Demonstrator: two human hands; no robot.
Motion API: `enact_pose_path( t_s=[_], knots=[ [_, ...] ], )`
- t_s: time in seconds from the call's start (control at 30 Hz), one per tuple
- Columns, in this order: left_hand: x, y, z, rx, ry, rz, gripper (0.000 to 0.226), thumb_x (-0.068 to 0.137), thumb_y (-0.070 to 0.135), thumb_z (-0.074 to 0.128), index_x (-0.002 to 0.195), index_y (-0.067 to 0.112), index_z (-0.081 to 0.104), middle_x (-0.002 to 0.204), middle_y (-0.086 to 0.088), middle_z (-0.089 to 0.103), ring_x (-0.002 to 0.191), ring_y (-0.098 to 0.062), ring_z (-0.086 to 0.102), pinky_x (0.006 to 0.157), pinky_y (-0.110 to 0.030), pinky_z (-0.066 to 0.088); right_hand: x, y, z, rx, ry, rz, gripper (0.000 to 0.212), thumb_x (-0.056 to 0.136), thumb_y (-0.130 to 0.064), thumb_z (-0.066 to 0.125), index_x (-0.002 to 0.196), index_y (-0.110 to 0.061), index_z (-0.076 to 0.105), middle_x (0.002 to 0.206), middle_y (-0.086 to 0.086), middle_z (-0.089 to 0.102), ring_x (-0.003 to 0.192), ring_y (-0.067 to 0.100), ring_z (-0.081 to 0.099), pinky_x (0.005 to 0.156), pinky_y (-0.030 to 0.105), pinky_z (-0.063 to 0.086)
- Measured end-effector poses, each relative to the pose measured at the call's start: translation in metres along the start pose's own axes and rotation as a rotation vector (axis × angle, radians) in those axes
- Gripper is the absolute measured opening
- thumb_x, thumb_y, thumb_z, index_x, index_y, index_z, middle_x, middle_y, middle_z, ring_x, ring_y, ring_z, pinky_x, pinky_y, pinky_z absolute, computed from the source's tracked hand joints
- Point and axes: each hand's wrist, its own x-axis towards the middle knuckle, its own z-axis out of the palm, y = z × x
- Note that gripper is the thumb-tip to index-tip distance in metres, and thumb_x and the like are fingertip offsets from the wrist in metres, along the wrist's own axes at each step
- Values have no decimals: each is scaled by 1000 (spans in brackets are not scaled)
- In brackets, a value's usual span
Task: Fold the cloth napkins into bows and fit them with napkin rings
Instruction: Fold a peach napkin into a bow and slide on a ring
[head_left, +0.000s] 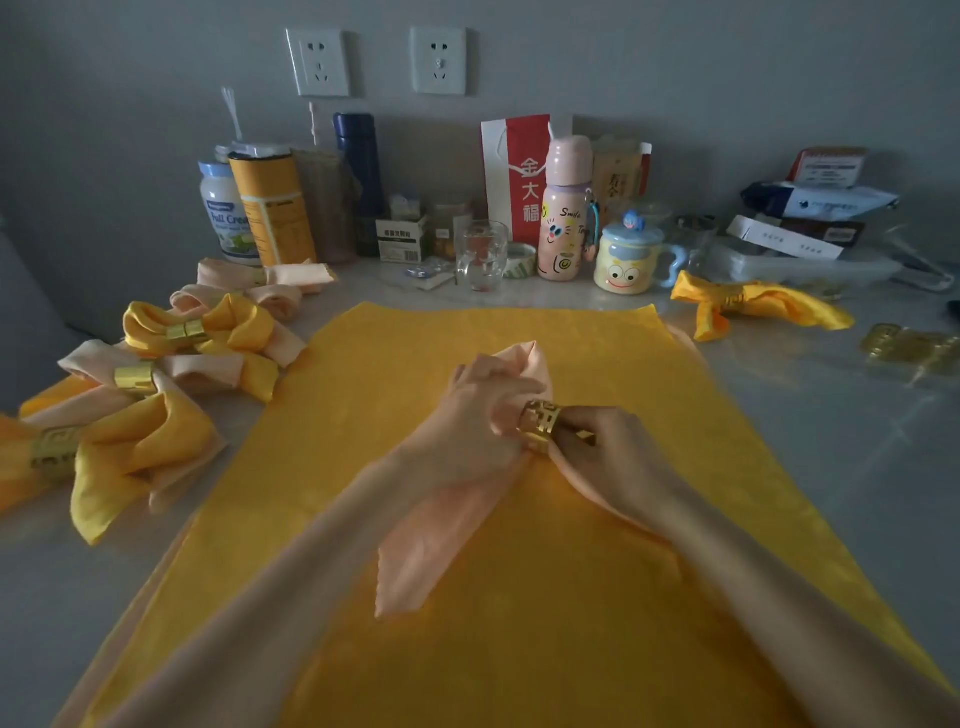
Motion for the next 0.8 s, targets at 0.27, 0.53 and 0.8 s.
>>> enact_pose_path(
  t_s=[0.27,0.53,0.8],
  knots=[
    [64,-7,-1,185,-104,-388,62,90,45,56,140,14,37,142,-6,43,126,-24,44,97,-31,39,0,2,18,-172,10,8,36,91,-30,35,62,-14,49,74,6,51,66,21,46,61,27,34],
    [83,-17,15,214,-172,-356,22,77,17,68,96,11,60,82,1,54,76,-16,51,57,-24,37,-6,-4,11,11,-41,33,29,94,-19,44,68,-10,55,60,-2,55,48,8,45,44,17,31],
    [30,-14,-8,124,7,-183,9,85,9,60,88,16,63,83,8,63,79,-6,56,63,-14,41,-3,-2,5,266,91,148,40,95,-20,45,56,-20,52,56,-1,55,53,16,48,51,28,34]
  ],
)
